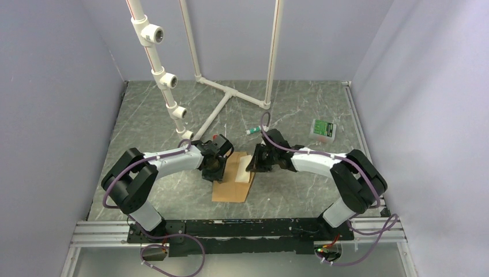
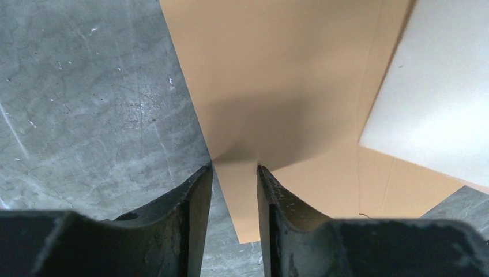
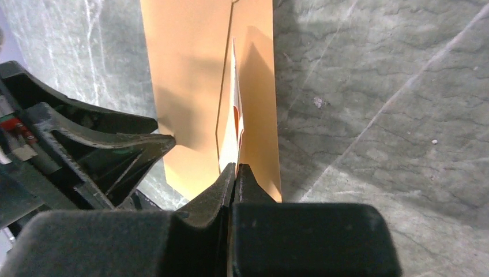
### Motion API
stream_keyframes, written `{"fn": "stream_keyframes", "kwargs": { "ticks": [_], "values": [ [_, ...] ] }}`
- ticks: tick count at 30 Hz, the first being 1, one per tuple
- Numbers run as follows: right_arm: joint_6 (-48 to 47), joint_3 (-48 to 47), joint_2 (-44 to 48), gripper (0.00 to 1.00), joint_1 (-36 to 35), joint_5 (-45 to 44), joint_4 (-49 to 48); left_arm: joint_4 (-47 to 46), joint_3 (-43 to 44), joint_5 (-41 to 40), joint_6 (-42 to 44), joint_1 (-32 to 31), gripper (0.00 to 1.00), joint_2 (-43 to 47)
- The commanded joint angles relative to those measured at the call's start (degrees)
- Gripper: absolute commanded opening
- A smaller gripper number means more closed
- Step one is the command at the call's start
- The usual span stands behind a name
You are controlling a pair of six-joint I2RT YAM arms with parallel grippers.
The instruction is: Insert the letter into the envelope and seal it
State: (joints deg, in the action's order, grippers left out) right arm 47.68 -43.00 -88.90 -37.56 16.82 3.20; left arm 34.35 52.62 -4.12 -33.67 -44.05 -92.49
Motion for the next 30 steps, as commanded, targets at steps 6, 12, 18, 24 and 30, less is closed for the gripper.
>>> {"fn": "stream_keyframes", "kwargs": {
  "ticks": [6,12,18,24,30],
  "values": [
    [3.65,0.17,-3.18,0.00,-1.44,0.98,-4.86,-1.14,-1.49,3.43,-1.58,-0.16,0.34,-3.05],
    [5.58,-0.20,-4.71,0.00,-2.34,3.66,-6.08,-1.74,-2.21,3.59,-2.45,-0.24,0.33,-2.96],
    [8.13,-1.76,-6.88,0.00,-2.43,3.82,-4.07,-1.43,-2.00,3.33,-2.43,-0.24,0.33,-2.26],
    [6.55,-4.31,-9.49,0.00,-2.82,6.58,-4.03,-1.73,-2.34,3.27,-2.38,-0.18,0.33,-2.02],
    [4.69,-6.54,-11.36,0.00,-3.41,6.48,-1.88,-2.22,-2.35,3.49,-2.41,-0.19,0.32,-1.82]
  ]
}}
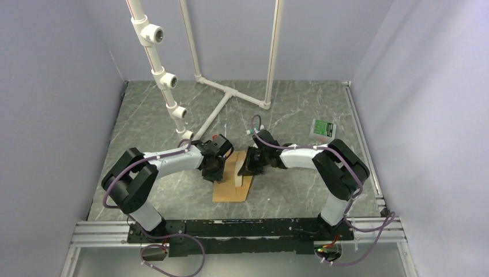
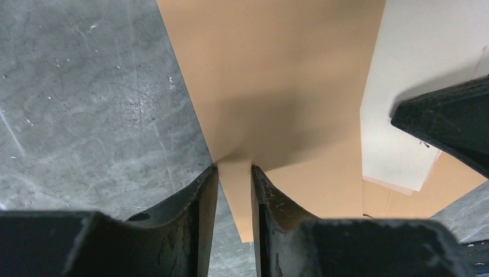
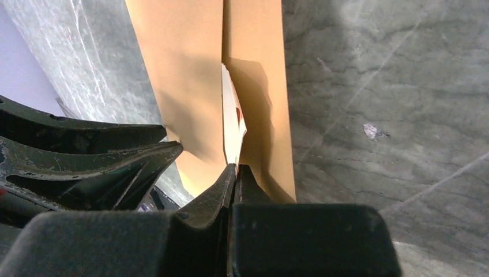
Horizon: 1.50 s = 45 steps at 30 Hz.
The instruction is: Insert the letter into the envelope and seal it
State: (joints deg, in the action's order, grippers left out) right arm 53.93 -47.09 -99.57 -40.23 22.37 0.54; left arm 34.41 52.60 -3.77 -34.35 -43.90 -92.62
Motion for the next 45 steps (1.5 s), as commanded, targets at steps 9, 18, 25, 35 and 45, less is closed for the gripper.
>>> {"fn": "stream_keyframes", "kwargs": {
  "ticks": [9,18,25,35,45],
  "values": [
    [-4.80,-5.72,0.02,0.17,-1.85,-3.56,6.93,-2.02,-2.57,2.43,-2.44,-0.39,0.32,-1.54],
    [-6.65,-6.26,3.59,0.35,-1.87,-9.44,13.26,-1.52,-3.05,1.05,-2.63,-0.36,0.46,-0.47],
    [-8.18,-10.25,0.92,0.28,-1.87,-12.14,17.38,-1.69,-2.95,1.14,-2.23,-0.31,0.47,-1.13],
    [-9.43,-11.38,2.16,0.48,-2.51,-14.66,20.63,-2.33,-2.16,2.49,-1.35,-0.37,0.46,-2.13],
    [-10.26,-13.49,0.34,0.20,-3.36,-16.22,23.35,-3.15,-0.62,3.23,-1.14,-0.38,0.44,-1.72]
  ]
}}
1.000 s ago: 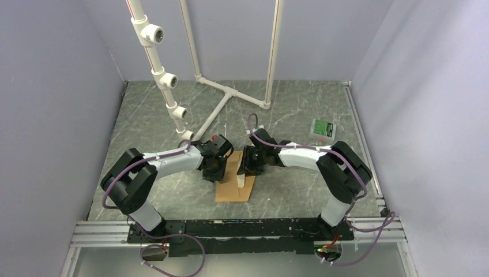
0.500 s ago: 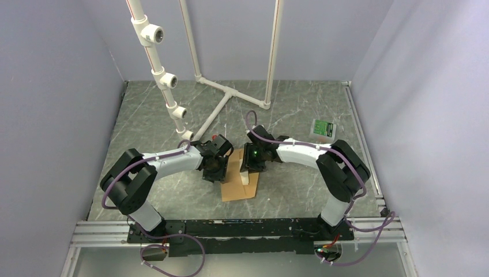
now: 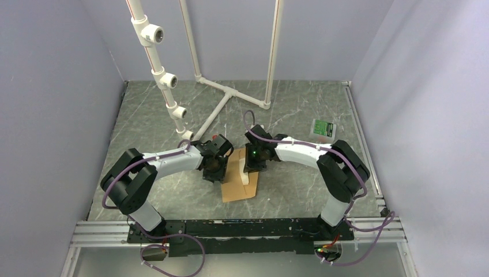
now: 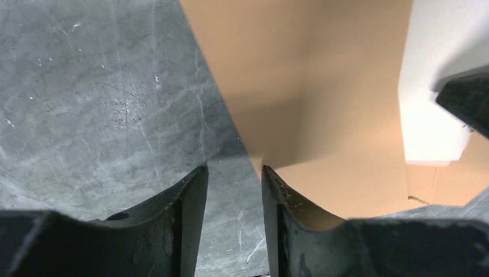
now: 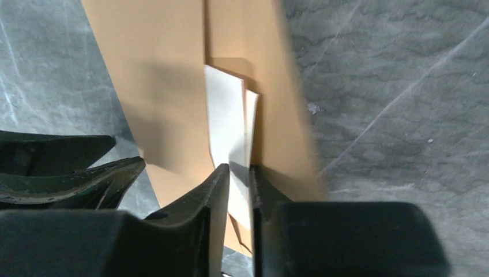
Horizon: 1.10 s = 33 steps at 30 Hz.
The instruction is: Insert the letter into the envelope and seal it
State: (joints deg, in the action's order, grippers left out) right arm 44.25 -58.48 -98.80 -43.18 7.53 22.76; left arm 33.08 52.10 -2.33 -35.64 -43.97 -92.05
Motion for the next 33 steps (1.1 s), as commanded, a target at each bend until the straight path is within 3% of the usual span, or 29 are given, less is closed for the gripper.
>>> {"fn": "stream_keyframes", "kwargs": {
  "ticks": [1,5,12,23,33],
  "values": [
    [-0.57,-1.96,-0.52,0.15,-0.42,-1.00,0.90,-2.37,0.13,1.80,0.40,-0.32,0.42,-2.23],
    [-0.79,-1.19,-1.10,0.06,-0.39,1.44,-1.03,-3.64,1.09,3.39,1.07,-0.29,0.37,-3.20],
    [-1.29,-1.11,-2.82,0.06,-0.42,5.63,-4.41,-3.84,1.43,3.76,1.91,-0.25,0.34,-5.87],
    [-0.99,-1.28,0.47,0.43,-0.25,0.92,-0.02,-2.47,0.59,2.46,0.97,-0.28,0.34,-5.86],
    [-0.62,0.59,-0.06,0.36,0.38,2.98,-3.32,-2.76,0.01,2.99,1.53,-0.28,0.35,-6.03]
  ]
}}
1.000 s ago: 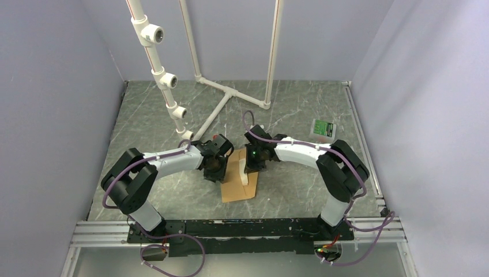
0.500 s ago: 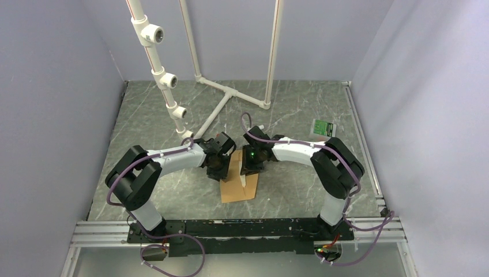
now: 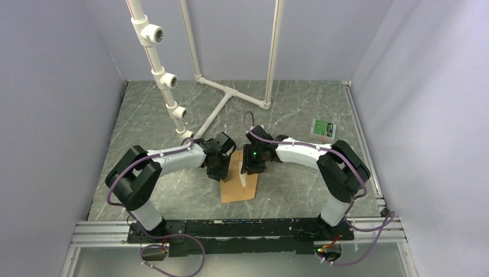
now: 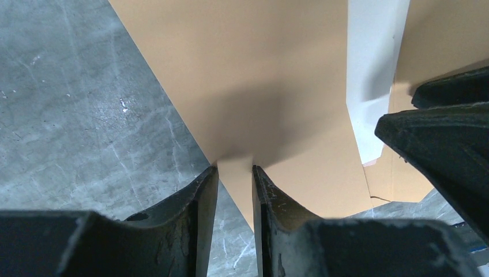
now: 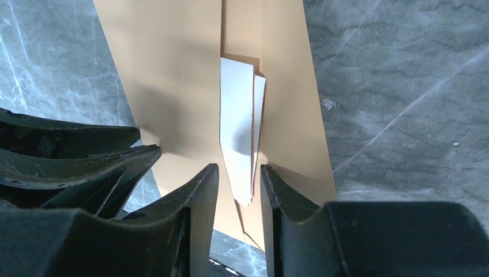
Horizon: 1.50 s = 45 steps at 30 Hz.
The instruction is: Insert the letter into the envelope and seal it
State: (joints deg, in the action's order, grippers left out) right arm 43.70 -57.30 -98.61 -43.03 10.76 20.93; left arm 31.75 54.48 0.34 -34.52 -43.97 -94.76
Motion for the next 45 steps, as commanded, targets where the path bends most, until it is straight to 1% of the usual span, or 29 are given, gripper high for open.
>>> {"fn": "stream_keyframes", "kwargs": {
  "ticks": [1,8,13,18,20,26,29,33,36,38,42,45],
  "values": [
    [-0.27,-0.99,-0.75,0.35,0.22,-0.47,-1.58,-1.43,-2.36,0.36,0.50,-0.29,0.35,-3.39],
    [-0.98,-3.39,-4.30,0.35,0.32,-0.04,-1.74,-1.62,-2.53,0.45,0.69,-0.29,0.38,-3.48],
    [-1.17,-2.28,-4.71,0.36,0.31,3.56,-5.66,-2.32,-2.78,0.79,0.78,-0.27,0.39,-3.46],
    [-0.66,-1.99,-5.66,0.29,0.35,6.14,-7.56,-2.61,-2.78,0.51,1.19,-0.25,0.37,-3.62],
    [-0.49,-1.86,-6.02,0.27,0.31,6.93,-8.03,-2.93,-2.80,0.23,1.30,-0.28,0.37,-3.60],
    [0.44,-1.33,-6.42,0.29,0.31,8.57,-9.48,-6.79,-5.66,0.47,0.23,-0.27,0.39,1.49],
    [0.97,-1.41,-5.98,0.30,0.31,9.15,-9.55,-6.99,-5.64,0.54,0.62,-0.30,0.40,1.90],
    [1.66,-1.62,-4.54,0.32,1.01,9.20,-8.99,-7.20,-5.69,0.76,1.06,-0.32,0.40,2.35],
    [1.46,-1.51,-1.97,0.35,2.37,8.05,-7.49,-7.42,-5.49,0.56,1.12,-0.32,0.41,3.17],
    [0.80,-1.02,1.09,0.38,3.47,6.71,-6.53,-7.27,-5.08,0.33,1.36,-0.33,0.42,3.89],
    [-0.20,1.11,8.67,0.40,5.77,4.31,-5.98,-7.25,-4.43,0.00,2.10,-0.28,0.46,6.28],
    [-1.09,2.72,13.13,0.43,7.47,0.46,-3.95,-7.10,-3.85,-0.17,2.75,-0.33,0.49,8.44]
  ]
}}
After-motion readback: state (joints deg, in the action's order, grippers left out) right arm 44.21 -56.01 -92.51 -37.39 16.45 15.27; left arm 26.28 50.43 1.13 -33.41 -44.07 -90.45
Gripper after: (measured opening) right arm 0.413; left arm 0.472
